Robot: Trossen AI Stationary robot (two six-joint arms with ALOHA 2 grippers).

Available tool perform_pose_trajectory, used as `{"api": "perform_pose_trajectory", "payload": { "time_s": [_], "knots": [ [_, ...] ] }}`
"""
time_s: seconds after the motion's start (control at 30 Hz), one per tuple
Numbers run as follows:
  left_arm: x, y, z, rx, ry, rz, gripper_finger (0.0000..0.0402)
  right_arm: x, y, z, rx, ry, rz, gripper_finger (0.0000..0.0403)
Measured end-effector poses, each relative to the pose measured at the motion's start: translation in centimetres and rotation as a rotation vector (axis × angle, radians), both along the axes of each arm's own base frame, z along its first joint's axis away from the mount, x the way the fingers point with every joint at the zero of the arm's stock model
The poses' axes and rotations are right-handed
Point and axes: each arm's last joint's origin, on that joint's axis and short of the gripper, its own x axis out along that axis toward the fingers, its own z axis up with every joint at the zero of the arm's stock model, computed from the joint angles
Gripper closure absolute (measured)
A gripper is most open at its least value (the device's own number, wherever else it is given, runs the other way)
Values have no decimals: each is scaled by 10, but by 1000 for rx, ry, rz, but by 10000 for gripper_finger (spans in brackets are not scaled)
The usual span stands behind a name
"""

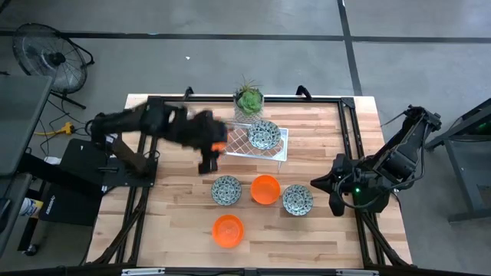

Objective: Pick & Place Mini bowls
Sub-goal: Stack the bottom orange bowl on the orange bowl on the shelf

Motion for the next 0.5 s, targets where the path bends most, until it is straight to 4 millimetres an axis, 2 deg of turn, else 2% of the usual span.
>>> {"api": "perform_pose_trajectory", "payload": {
  "time_s": [0.07, 0.17, 0.43, 0.5],
  "knots": [
    [-5, -20, -1, -11, -2, 20, 225, 0, 0, 0, 3, 4, 5, 391],
    [-1, -47, -9, -8, -6, 40, 225, 0, 0, 0, 2, 10, 9, 391],
    [25, -107, -52, -66, 145, -12, 225, -1, 0, -2, -16, 39, 34, 391],
    [37, -119, -68, -95, 193, -10, 225, -2, 0, -2, -13, 44, 41, 391]
  ]
}}
